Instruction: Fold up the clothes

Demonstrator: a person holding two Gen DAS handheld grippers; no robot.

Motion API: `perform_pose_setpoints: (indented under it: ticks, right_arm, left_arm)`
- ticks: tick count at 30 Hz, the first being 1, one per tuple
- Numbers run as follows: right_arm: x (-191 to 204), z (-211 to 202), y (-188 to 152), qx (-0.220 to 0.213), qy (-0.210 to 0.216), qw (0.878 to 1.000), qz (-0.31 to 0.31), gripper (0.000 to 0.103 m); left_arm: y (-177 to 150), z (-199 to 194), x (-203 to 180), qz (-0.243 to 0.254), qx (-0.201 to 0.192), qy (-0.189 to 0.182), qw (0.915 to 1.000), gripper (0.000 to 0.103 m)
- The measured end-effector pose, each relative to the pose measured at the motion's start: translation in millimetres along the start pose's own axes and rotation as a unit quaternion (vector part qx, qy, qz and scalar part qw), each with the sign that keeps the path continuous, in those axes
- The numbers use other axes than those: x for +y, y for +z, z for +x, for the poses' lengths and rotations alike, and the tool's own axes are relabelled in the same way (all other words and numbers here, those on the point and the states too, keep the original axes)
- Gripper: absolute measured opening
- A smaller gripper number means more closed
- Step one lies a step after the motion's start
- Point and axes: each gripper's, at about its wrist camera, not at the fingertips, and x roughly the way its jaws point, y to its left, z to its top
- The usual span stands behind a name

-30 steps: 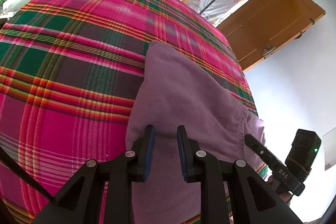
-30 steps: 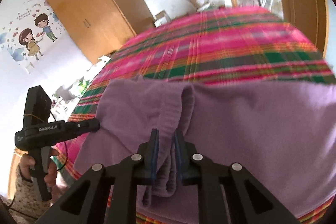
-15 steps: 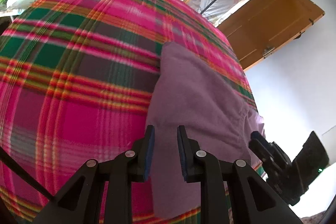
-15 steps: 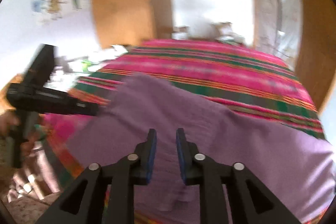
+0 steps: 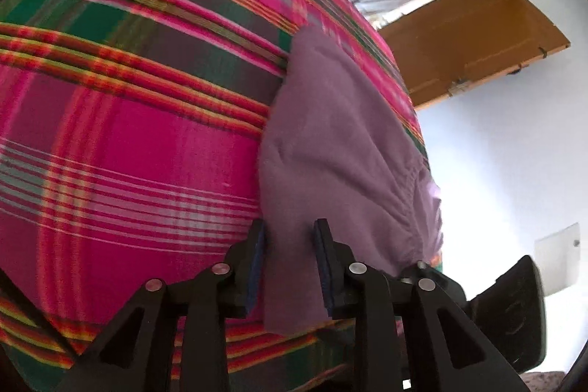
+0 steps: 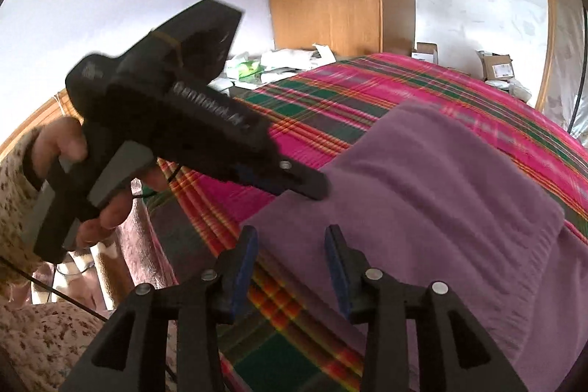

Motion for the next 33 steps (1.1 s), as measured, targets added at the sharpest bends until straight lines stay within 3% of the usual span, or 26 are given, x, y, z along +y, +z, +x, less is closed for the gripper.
perform_pose_setpoints:
  ticks: [3, 7, 15, 23, 27, 31, 33]
  right_arm:
    - [5.8, 7.8, -1.5, 0.011, -0.027, 1.000, -0.011, 0.039]
    - [11.1, 9.8, -2.5, 0.008, -0.054, 0.998, -0.020, 0.039]
    - [33.6, 30.9, 4.6, 0.015, -0.144, 0.988, -0.059, 0.039]
    - [20.1, 32.3, 10.6, 0.020, -0.136, 0.990, -0.007, 0.039]
    - [11.9, 25.2, 10.5, 0.005, -0.136, 0.991, 0.015, 0.018]
    - [5.7, 15.4, 11.4, -0.010, -0.125, 0.992, 0.026, 0.014]
    - [5.9, 10.3, 10.6, -0.017, -0.125, 0.992, 0.023, 0.014]
  left_arm:
    - [2.7, 4.0, -3.0, -0.012, 0.008, -0.012, 0.9998, 0.028]
    - [7.7, 5.3, -1.9, -0.051, 0.018, -0.055, 0.9970, 0.028]
    - [10.6, 10.6, -5.1, -0.074, 0.019, -0.063, 0.9951, 0.028]
    - [10.0, 10.3, -3.0, -0.090, 0.017, -0.074, 0.9931, 0.028]
    - [12.1, 7.0, -2.7, -0.084, 0.014, -0.076, 0.9934, 0.028]
    - [16.8, 4.2, -8.0, -0.060, 0.006, -0.053, 0.9968, 0.028]
    - [20.2, 3.6, -5.8, -0.058, 0.004, -0.068, 0.9960, 0.030]
